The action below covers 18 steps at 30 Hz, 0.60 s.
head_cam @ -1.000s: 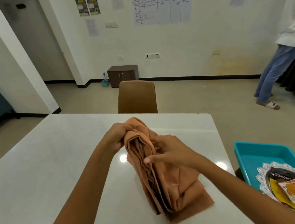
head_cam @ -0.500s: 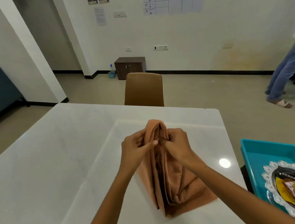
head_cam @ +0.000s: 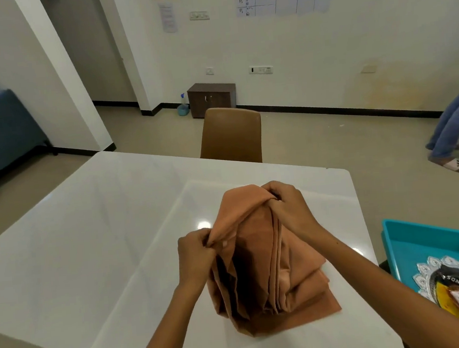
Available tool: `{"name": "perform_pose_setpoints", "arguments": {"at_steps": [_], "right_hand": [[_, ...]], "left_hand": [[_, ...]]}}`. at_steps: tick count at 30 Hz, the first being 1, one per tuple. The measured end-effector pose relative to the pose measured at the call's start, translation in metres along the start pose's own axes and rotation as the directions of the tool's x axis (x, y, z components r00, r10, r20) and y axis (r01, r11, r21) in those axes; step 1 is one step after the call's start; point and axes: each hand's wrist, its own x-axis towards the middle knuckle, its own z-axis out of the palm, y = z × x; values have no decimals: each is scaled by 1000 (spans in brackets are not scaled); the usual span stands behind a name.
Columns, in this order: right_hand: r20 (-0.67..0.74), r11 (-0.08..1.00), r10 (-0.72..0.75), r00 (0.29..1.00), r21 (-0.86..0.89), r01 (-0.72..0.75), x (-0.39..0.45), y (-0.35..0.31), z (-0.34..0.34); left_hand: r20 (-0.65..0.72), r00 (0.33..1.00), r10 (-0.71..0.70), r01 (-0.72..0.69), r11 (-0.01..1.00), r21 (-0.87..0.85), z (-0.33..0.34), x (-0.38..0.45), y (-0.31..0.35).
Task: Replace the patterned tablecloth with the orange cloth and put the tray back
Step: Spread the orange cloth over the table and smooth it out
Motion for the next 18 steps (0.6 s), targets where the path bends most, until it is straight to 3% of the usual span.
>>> {"name": "perform_pose_setpoints", "arguments": {"at_steps": [3,7,11,14,16,18], "right_hand": [[23,998,-44,999,-47,45,6,-4,-7],[72,972,-63,995,-223,78,32,2,-23],[87,931,-146,985,-326,167,83,-6,-42],[27,900,-277,960,-342,269,128,-41,-70],[2,877,-368,930,-330,348,141,-72,-96],[12,845,-436,900,-338,414,135,-96,-117]], "left_hand": [[89,989,-118,113,992,61,7,-6,-17],[162,981,-110,69,967,244,-16,24,-20],[26,997,71,-75,913,401,-56,104,24],[-55,962,267,-208,847,489,-85,158,77],[-96,885,456,-362,803,474,-106,174,107],[-123,753,646,-511,693,509,-127,166,126]]}}
